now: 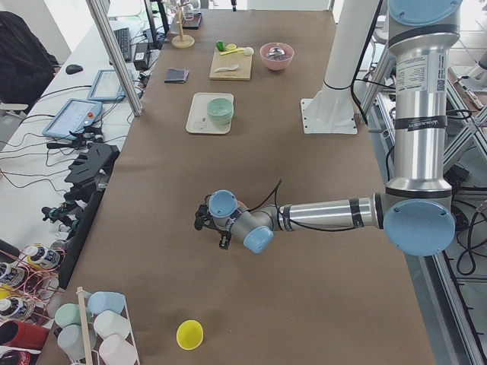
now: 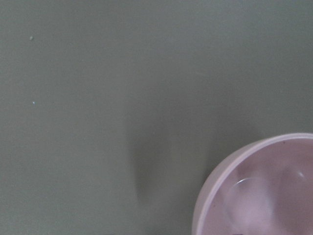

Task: Stack pink bowl on green and place spoon
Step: 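Reach the left gripper down to the rim of the pink bowl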

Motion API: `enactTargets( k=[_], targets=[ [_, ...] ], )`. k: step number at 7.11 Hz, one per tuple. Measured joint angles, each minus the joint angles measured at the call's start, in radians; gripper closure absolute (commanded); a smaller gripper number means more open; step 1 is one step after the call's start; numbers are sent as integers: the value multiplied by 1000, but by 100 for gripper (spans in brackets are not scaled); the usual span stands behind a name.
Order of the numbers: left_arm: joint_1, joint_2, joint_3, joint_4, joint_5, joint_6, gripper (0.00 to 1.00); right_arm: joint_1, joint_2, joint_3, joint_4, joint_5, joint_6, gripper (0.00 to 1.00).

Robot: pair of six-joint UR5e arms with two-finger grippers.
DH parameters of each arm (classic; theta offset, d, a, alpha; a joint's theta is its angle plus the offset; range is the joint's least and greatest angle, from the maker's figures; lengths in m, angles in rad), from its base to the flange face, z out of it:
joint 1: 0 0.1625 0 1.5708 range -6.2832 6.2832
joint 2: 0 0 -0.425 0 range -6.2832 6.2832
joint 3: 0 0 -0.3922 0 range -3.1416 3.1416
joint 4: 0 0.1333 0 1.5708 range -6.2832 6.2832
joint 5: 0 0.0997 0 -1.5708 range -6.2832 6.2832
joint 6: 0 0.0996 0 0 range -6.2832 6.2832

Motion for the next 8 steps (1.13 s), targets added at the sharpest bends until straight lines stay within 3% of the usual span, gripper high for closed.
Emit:
enactTargets(
  k=[2, 5, 8],
  targets=[
    [2, 27, -41, -4, -17, -15, 100, 0, 0, 7, 2, 10, 6, 0],
    [2, 28, -131, 9, -90, -186, 100, -4, 30, 17, 38, 20, 9, 0],
    [-4, -80, -234, 176, -158, -314, 100, -79, 111, 16, 82, 9, 107, 0]
  ],
)
